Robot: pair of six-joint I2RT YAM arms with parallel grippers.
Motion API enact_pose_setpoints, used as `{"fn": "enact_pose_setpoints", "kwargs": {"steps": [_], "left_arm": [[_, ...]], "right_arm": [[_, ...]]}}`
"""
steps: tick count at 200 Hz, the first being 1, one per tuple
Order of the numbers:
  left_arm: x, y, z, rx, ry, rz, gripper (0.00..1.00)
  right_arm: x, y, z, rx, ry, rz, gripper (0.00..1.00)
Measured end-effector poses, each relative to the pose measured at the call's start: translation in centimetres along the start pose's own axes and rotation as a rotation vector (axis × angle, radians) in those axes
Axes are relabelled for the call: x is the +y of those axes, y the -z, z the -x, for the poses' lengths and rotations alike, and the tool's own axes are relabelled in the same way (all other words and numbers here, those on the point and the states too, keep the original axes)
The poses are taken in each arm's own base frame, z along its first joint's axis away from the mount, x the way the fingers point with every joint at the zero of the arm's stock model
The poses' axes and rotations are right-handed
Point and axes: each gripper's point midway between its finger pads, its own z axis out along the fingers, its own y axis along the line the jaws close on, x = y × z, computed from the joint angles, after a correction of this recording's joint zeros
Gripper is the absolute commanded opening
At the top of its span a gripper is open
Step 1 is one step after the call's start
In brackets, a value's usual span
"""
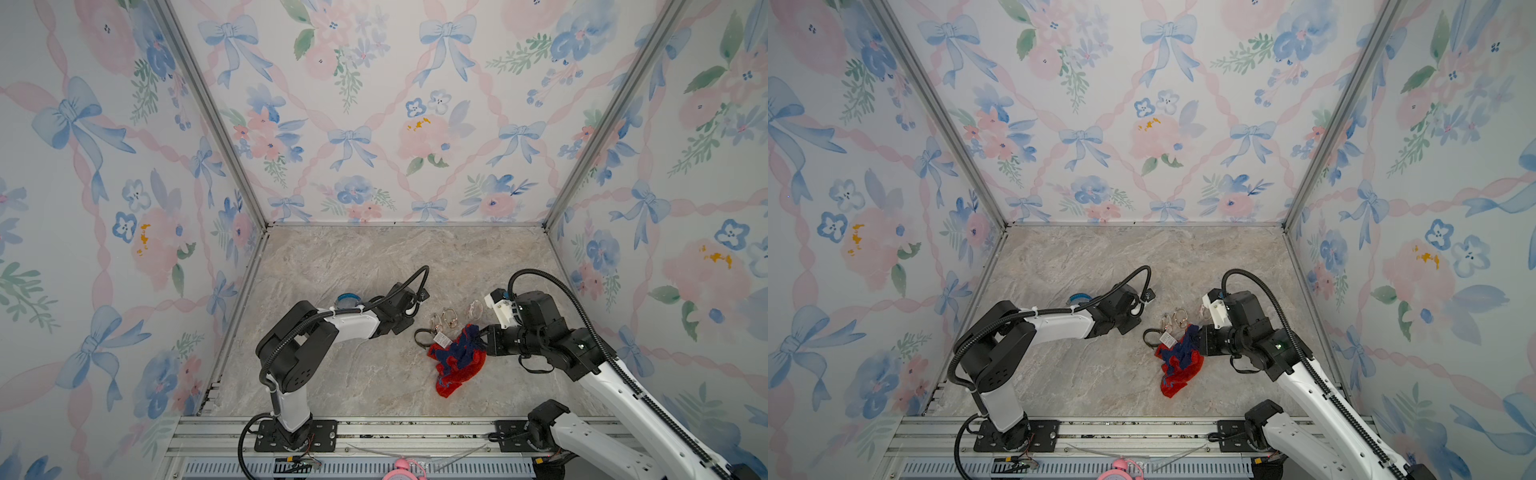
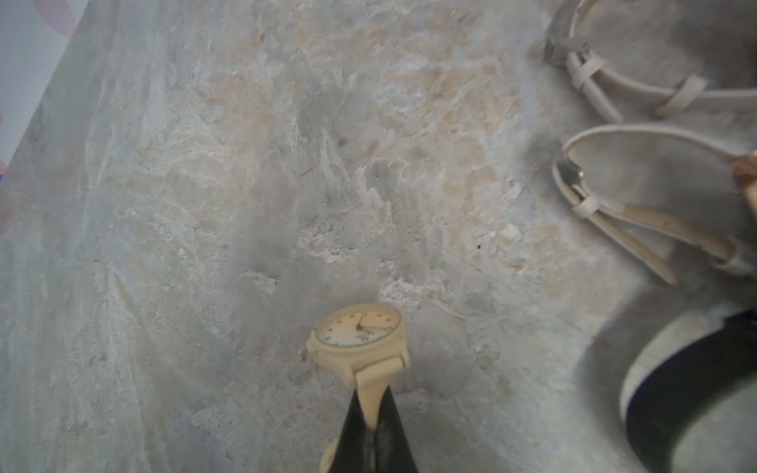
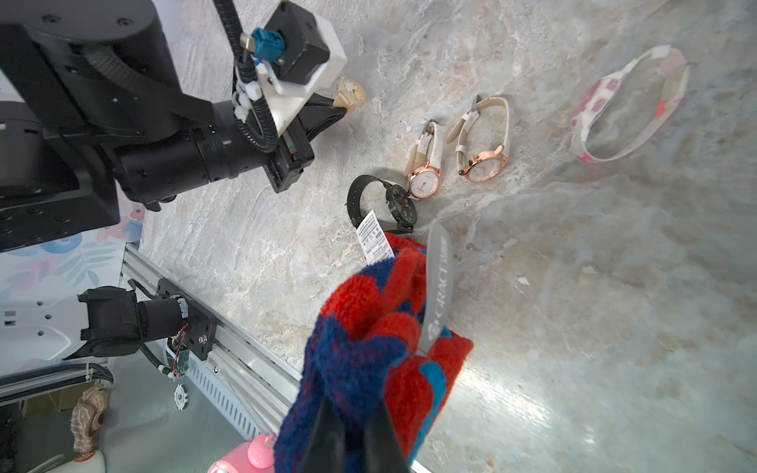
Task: Wipe the watch dial
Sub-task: Place the watch at the center of the board, then adjust the watch at the center of the board.
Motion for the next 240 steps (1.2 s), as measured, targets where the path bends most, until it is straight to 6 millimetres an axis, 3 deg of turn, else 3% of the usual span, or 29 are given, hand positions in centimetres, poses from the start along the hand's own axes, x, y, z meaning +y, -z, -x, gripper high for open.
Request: {"fn": "enact_pose_setpoints", "kwargs": {"steps": [18, 41, 83, 113, 137, 154, 171, 187, 215, 240], "left_arm": [[-0.1, 0.0, 0.0, -0.002, -0.006, -0.005, 0.14], [-0.5, 0.0, 0.2, -0.012, -0.011, -0.030, 0.37], [-1.2, 0.3, 0.6, -0.035, -0.007, -0.074, 0.39], [-0.9, 1.8, 1.5, -0.063, -0.004, -0.080, 0.41], [0.7, 4.6, 2.4, -0.102, 0.018, -0.075, 0.44], [3.0, 6.7, 2.5, -0.127, 0.052, -0.058, 0.52], [5.3, 7.9, 1.4, -0.126, 0.096, -0.039, 0.56], [6.7, 8.1, -0.8, -0.078, 0.137, -0.040, 0.56], [7.5, 7.8, -4.5, 0.018, 0.210, -0.081, 0.53], [8.2, 7.9, -6.6, 0.073, 0.255, -0.094, 0.53]], "right_arm": [[-0.1, 0.0, -0.1, 0.004, -0.001, -0.002, 0.00], [-0.3, -0.3, -0.4, 0.012, -0.005, -0.006, 0.00], [-0.7, -0.7, -0.7, 0.025, -0.015, -0.009, 0.00], [-0.7, -0.8, -0.7, 0.024, -0.018, -0.008, 0.00], [-0.6, -1.0, -0.6, 0.024, -0.017, -0.001, 0.00], [-0.5, -1.2, -0.5, 0.027, -0.017, 0.004, 0.00], [-0.5, -1.5, -0.4, 0.031, -0.018, 0.008, 0.00], [-0.5, -1.8, -0.4, 0.034, -0.019, 0.011, 0.00], [-0.5, -1.9, -0.3, 0.035, -0.018, 0.015, 0.00], [-0.5, -1.9, -0.3, 0.033, -0.017, 0.016, 0.00]]}}
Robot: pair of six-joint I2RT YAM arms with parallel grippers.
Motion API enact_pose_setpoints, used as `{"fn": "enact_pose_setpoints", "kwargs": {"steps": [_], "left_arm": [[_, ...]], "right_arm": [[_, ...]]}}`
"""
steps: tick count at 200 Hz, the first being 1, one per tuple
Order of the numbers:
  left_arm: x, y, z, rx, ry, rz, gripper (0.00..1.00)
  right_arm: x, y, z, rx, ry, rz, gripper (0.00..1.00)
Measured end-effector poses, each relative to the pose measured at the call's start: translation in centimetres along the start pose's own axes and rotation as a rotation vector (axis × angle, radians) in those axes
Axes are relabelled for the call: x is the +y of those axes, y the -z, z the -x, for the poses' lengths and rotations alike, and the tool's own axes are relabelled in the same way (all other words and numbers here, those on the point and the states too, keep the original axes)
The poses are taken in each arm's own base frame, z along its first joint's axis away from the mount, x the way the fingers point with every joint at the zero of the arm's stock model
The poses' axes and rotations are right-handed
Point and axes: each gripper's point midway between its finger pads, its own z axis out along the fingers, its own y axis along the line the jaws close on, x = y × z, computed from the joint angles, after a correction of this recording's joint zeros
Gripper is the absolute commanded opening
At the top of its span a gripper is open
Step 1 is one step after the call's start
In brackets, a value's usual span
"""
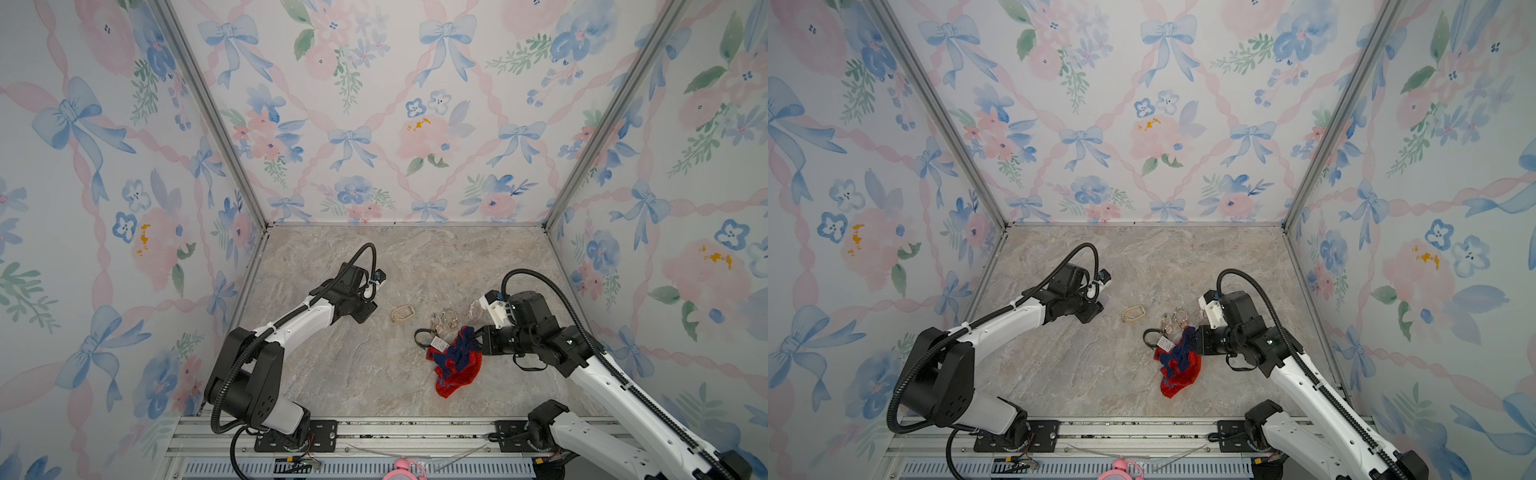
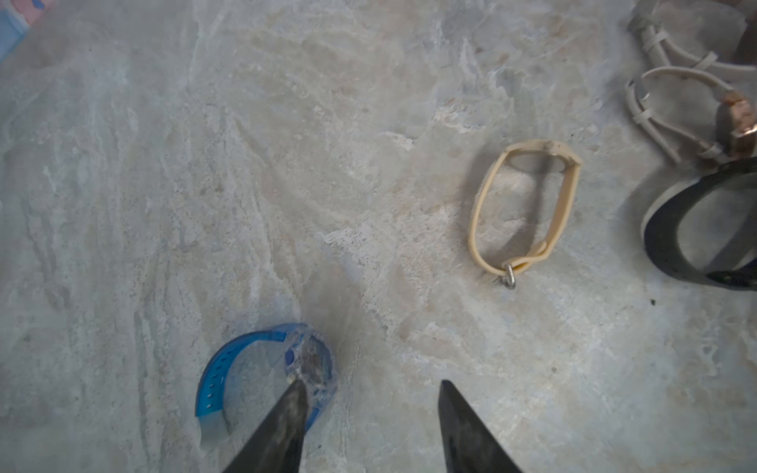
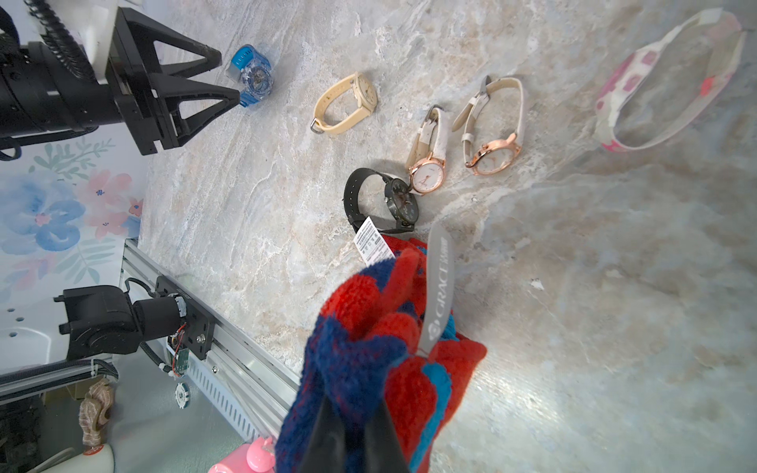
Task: Wipe the watch dial
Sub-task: Adjust the watch at the center of the board.
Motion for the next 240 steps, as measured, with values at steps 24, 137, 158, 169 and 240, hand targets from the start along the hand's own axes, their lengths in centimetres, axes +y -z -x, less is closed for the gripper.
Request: {"fn": "enact_pose_setpoints", "kwargs": {"steps": [24, 137, 158, 169, 240], "left_arm": [[0.2, -0.2, -1.5, 0.053, -0.012, -0.008, 0.53], [2.3, -4.3, -5.8, 0.245, -0.054, -0.031, 0.49], [2.5, -4.5, -5.9, 0.253, -0.061, -0.027, 0.48], [2.6, -4.5, -5.7, 0.250, -0.062, -0.023, 0.48], [3.3, -3.6, -4.0, 0.199, -0.066, -0.003, 0.49]], "right_arm": [[0.0, 0.0, -0.1, 0.002, 0.001, 0.002, 0.00], [-0.4, -0.3, -0.6, 0.011, -0.006, 0.003, 0.00], [-0.5, -0.3, -0.5, 0.009, -0.011, 0.003, 0.00], [-0.6, -0.4, -0.6, 0.011, -0.013, 0.004, 0.00], [-0.9, -1.1, -0.8, 0.022, -0.023, 0.004, 0.00]]}}
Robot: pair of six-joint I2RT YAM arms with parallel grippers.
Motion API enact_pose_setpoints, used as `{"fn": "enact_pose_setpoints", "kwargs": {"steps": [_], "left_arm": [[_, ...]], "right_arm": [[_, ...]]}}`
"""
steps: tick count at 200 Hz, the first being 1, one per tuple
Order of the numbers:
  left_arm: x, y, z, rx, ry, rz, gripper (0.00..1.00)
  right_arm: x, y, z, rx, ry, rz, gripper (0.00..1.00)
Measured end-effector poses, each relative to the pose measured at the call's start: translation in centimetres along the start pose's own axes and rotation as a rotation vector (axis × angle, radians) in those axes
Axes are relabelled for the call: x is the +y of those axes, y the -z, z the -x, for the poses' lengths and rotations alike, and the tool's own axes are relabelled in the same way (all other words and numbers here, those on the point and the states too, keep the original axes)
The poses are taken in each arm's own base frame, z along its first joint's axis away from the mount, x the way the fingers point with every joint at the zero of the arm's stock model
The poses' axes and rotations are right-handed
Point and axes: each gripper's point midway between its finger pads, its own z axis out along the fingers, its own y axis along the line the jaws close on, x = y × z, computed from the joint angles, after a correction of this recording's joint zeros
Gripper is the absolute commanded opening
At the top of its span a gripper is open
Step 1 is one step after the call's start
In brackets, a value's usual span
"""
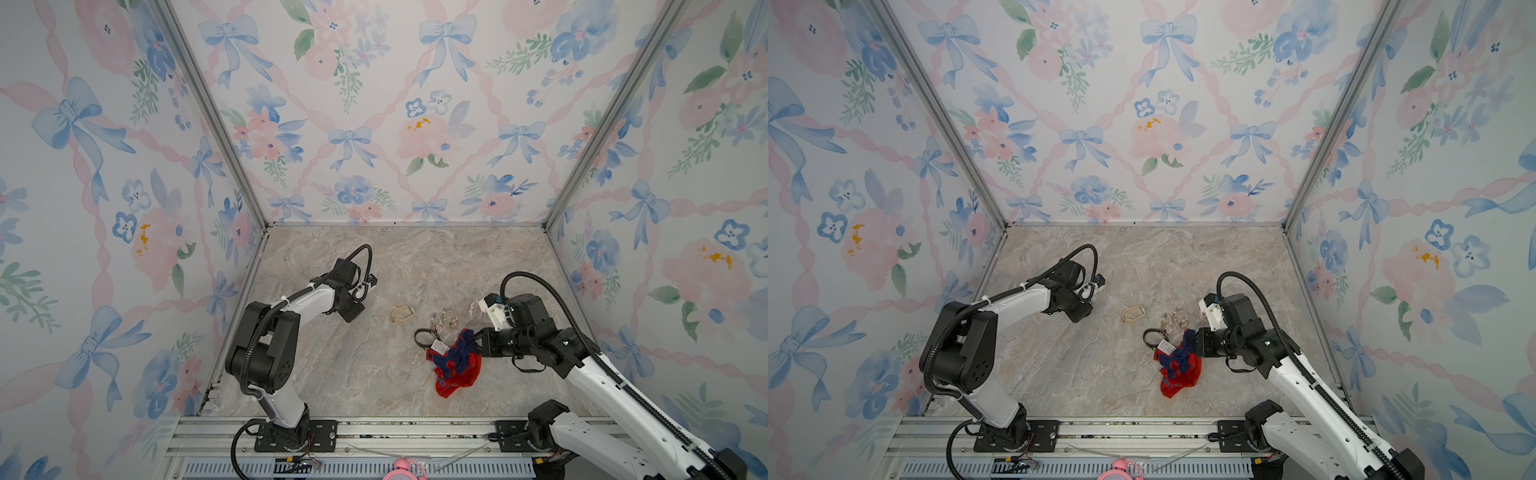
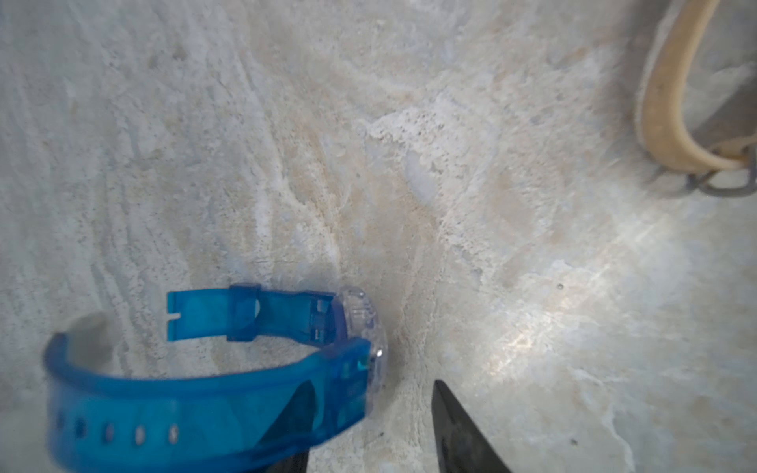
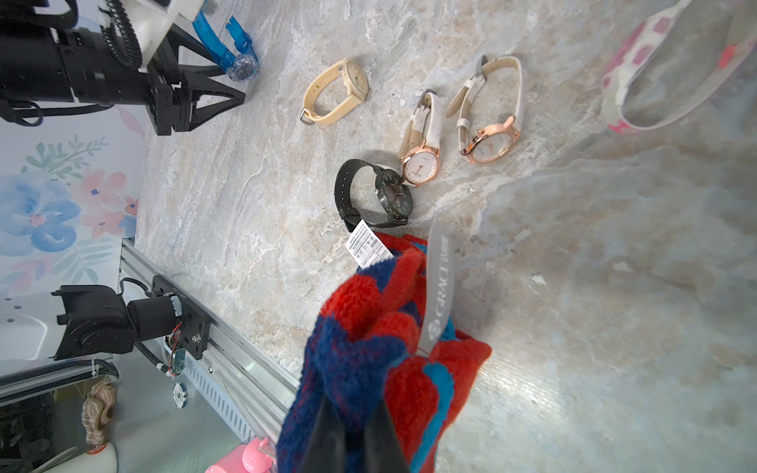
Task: Wipe the watch dial
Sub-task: Adjust the watch at the center of the board.
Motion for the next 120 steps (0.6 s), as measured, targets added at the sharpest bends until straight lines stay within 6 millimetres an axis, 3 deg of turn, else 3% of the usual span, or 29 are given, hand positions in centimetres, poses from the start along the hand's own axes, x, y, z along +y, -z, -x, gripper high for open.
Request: {"fn": "enact_pose_setpoints", "kwargs": {"steps": [120], "left_arm": [[0.0, 0.7, 3.4, -0.121, 0.113, -0.089, 0.46]], "right_arm": [[-0.6, -1.1, -0.2, 0.014, -0.007, -0.005, 0.00]]}}
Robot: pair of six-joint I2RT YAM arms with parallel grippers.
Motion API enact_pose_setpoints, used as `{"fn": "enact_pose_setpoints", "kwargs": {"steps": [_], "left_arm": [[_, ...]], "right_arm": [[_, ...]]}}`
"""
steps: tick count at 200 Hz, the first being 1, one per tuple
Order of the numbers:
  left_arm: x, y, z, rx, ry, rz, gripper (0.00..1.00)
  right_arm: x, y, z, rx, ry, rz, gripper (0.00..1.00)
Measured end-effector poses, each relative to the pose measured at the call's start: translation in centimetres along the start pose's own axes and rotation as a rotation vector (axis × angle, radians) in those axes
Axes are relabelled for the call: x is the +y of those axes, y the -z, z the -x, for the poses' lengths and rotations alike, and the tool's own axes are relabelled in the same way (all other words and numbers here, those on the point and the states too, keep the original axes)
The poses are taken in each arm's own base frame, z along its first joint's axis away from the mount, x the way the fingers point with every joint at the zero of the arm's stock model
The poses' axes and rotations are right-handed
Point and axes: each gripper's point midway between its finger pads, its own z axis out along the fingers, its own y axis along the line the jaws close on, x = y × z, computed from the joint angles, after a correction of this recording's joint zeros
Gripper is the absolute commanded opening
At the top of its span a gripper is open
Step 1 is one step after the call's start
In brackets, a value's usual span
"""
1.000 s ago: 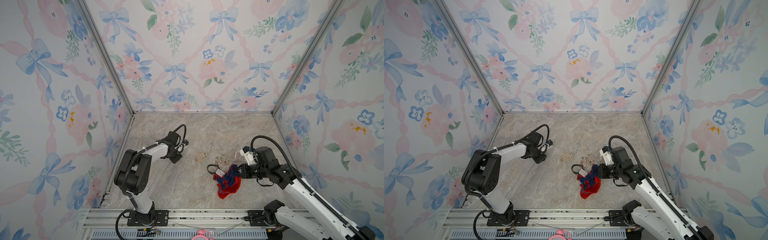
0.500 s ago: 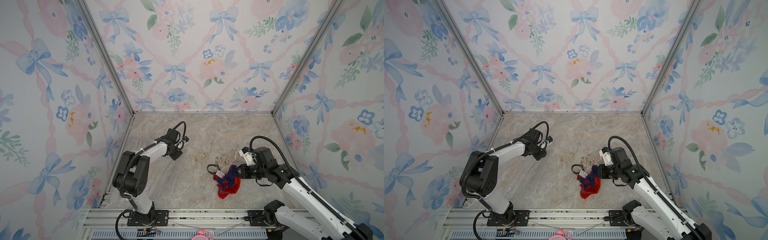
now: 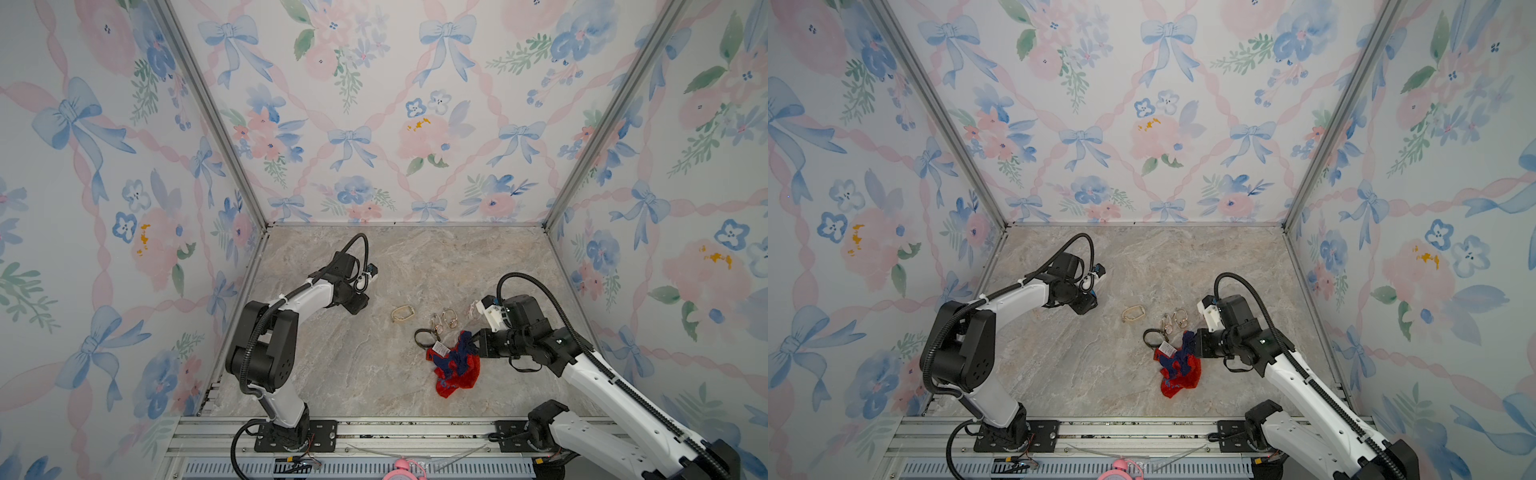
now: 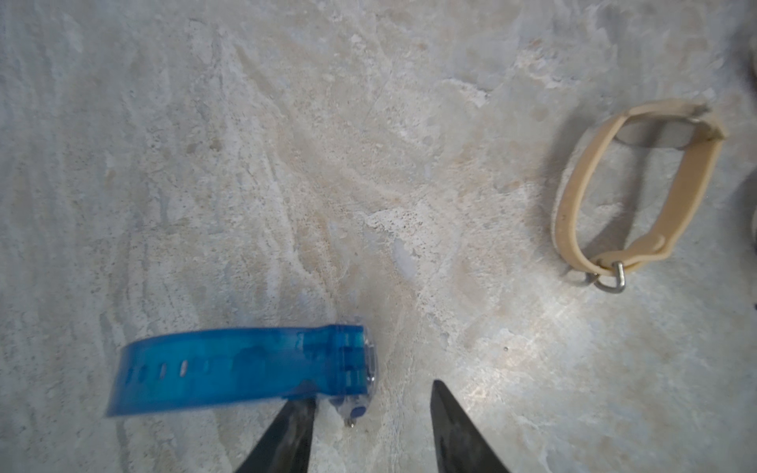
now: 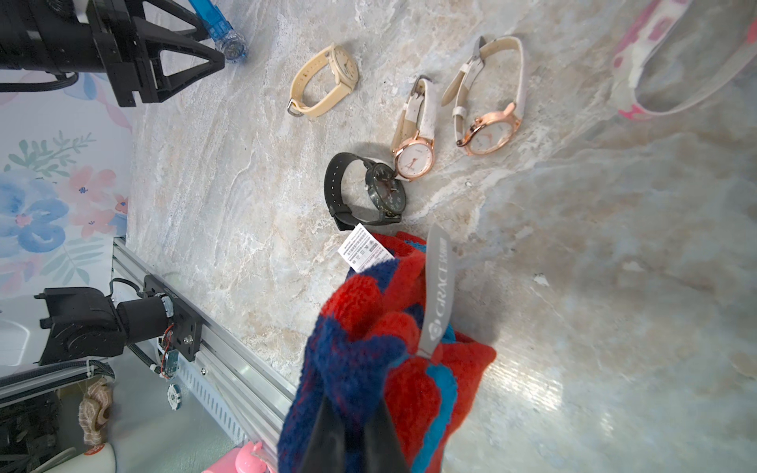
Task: Wipe the watch dial
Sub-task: Adjust the watch at the center of the board.
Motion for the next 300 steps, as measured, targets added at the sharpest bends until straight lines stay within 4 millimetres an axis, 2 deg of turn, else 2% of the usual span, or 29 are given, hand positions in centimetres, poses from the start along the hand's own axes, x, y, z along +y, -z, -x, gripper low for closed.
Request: {"fn": "enact_pose_setpoints", "kwargs": {"steps": [35, 72, 114, 153, 211, 237, 265, 300], "left_arm": [[0.9, -1.6, 1.5, -0.007, 0.045, -0.020, 0.42], [0.8, -3.4, 1.3, 0.014, 0.078, -0.058, 0.43], [0.4, -3.1, 1.1, 0.023, 0.069, -0.075, 0.49], [0.3, -1.9, 0.8, 0.036, 0.035, -0.060, 0.49], [0.4, -1.6, -1.5, 0.105, 0.009, -0.019, 0.49], [0.2, -1.6, -1.8, 0.127, -0.008, -0.007, 0.49], [-0.4, -1.7, -1.8, 0.137, -0.021, -0.014, 0.40], [-1.1, -1.8, -1.5, 0.135, -0.026, -0.023, 0.37]], "right_arm": [[0.1, 0.0, 0.1, -0.003, 0.002, 0.005, 0.00], [0.0, -0.1, 0.0, 0.000, 0.000, 0.003, 0.00], [-0.2, -0.3, 0.0, 0.004, -0.010, 0.006, 0.00], [-0.4, -0.9, -0.1, 0.015, -0.015, 0.007, 0.00], [-0.3, -0.9, 0.0, 0.013, -0.013, 0.013, 0.00], [-0.3, -0.9, 0.0, 0.013, -0.013, 0.014, 0.00], [-0.4, -1.0, -0.1, 0.009, -0.016, 0.017, 0.00], [-0.4, -1.0, -0.1, 0.007, -0.017, 0.021, 0.00]]}}
